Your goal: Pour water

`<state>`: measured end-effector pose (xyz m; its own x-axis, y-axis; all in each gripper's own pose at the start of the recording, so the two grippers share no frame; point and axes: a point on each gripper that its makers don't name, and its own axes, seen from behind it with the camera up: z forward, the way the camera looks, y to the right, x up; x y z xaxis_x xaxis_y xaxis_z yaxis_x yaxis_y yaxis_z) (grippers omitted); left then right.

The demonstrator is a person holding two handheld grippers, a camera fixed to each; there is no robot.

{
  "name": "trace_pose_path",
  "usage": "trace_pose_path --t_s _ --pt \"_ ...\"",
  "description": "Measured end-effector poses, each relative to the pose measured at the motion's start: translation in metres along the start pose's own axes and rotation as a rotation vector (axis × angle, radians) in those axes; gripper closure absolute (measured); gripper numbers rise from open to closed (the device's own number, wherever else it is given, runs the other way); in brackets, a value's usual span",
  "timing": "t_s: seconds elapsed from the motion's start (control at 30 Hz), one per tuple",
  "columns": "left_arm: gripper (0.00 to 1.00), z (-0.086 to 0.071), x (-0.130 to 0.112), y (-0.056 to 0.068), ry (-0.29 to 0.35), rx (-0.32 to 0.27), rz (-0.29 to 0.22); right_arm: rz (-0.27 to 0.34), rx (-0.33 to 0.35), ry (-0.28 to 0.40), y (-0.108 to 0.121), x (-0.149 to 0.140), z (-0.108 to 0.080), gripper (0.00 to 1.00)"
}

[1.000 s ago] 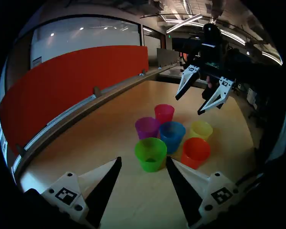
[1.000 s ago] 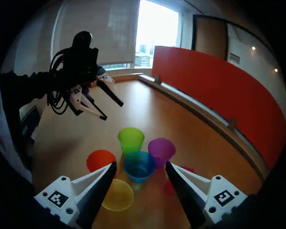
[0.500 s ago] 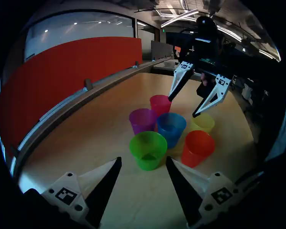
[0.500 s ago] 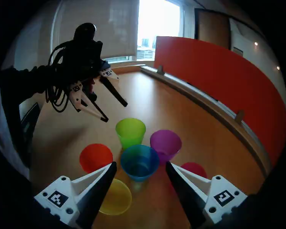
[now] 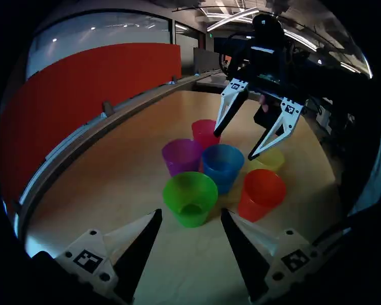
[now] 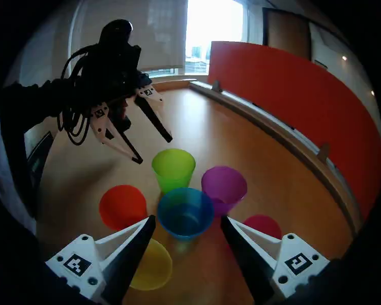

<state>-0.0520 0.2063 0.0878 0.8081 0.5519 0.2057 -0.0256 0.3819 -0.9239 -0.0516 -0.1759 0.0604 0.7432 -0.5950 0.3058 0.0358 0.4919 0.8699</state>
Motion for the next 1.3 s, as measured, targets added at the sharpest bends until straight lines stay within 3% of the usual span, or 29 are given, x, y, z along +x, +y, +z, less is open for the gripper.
trace_pose_path --t_s 0.6,1.3 --pt "0.14 0.022 -0.007 0.000 -0.064 -0.021 0.012 -0.009 0.024 -0.044 -0.001 -0.007 0.018 0.00" --pt "0.14 0.046 -0.008 0.003 -0.072 -0.038 0.025 0.001 0.049 -0.065 -0.002 -0.012 0.034 0.00"
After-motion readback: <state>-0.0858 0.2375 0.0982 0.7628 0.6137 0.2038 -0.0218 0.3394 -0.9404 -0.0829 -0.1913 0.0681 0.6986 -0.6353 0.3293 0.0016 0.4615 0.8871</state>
